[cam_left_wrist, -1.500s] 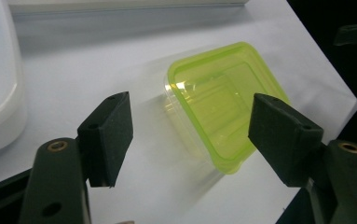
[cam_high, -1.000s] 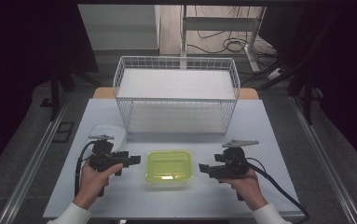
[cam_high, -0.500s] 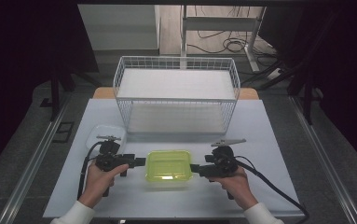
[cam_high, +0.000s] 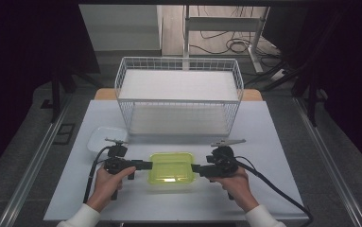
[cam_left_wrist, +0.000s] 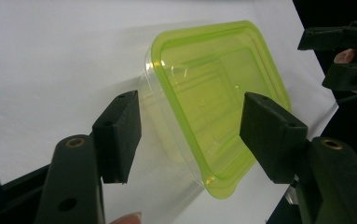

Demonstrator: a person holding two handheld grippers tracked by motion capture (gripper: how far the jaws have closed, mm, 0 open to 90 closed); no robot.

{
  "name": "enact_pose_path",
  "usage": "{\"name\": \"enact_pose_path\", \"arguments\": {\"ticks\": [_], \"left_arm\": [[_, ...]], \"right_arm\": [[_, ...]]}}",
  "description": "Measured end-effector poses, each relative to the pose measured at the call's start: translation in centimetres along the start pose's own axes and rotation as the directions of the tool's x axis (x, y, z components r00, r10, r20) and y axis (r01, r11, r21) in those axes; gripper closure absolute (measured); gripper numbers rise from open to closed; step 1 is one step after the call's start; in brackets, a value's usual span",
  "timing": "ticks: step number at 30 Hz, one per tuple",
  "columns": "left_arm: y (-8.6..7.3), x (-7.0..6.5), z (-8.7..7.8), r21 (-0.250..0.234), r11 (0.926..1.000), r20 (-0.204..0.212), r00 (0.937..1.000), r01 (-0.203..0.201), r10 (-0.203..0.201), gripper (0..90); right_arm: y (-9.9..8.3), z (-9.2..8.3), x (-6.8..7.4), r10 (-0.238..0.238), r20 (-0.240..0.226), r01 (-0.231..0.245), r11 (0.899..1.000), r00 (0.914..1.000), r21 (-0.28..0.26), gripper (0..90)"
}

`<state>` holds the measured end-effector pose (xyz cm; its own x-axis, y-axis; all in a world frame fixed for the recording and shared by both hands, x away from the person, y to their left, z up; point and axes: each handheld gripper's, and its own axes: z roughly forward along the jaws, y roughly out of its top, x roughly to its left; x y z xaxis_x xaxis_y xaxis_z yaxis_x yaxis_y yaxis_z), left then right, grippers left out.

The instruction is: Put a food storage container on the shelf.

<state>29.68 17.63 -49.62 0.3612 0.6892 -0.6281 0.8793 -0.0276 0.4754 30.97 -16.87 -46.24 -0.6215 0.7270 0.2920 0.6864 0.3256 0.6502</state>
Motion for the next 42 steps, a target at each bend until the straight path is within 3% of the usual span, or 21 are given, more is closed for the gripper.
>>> {"name": "enact_pose_path", "arguments": {"ticks": [6,12,27,33,36,41,42], "left_arm": [[0.0,0.7,0.9,0.021,0.9992,0.031,0.9989,0.034,-0.034,40.7],[0.0,0.8,1.4,0.039,0.9984,0.044,0.9981,0.040,-0.042,43.5],[-0.1,1.1,2.0,0.053,0.9963,0.073,0.9948,0.068,-0.071,46.4],[-0.2,1.4,1.8,0.050,0.9953,0.089,0.9921,0.084,-0.088,53.1],[-0.3,1.4,1.9,0.054,0.9947,0.101,0.9905,0.088,-0.093,56.8],[-0.5,1.3,2.1,0.052,0.9945,0.089,0.9915,0.091,-0.096,64.7],[-0.6,1.3,2.0,0.044,0.9946,0.081,0.9920,0.094,-0.097,66.8]], "right_arm": [[0.1,0.8,-0.3,0.012,-0.003,-0.012,1.000,0.9999,0.010,25.0],[0.1,1.3,-0.6,0.029,-0.003,-0.029,0.999,0.9996,0.021,27.3],[-0.1,3.9,-1.5,0.108,-0.070,-0.102,0.991,0.9917,0.090,33.7],[-0.2,4.4,-1.6,0.148,-0.120,-0.135,0.985,0.9817,0.112,45.9],[-0.2,4.5,-1.6,0.175,-0.154,-0.158,0.980,0.9724,0.119,51.7],[-0.2,4.4,-1.7,0.219,-0.167,-0.198,0.972,0.9615,0.129,57.4],[-0.3,4.3,-1.9,0.237,-0.175,-0.217,0.968,0.9556,0.125,59.8]]}}
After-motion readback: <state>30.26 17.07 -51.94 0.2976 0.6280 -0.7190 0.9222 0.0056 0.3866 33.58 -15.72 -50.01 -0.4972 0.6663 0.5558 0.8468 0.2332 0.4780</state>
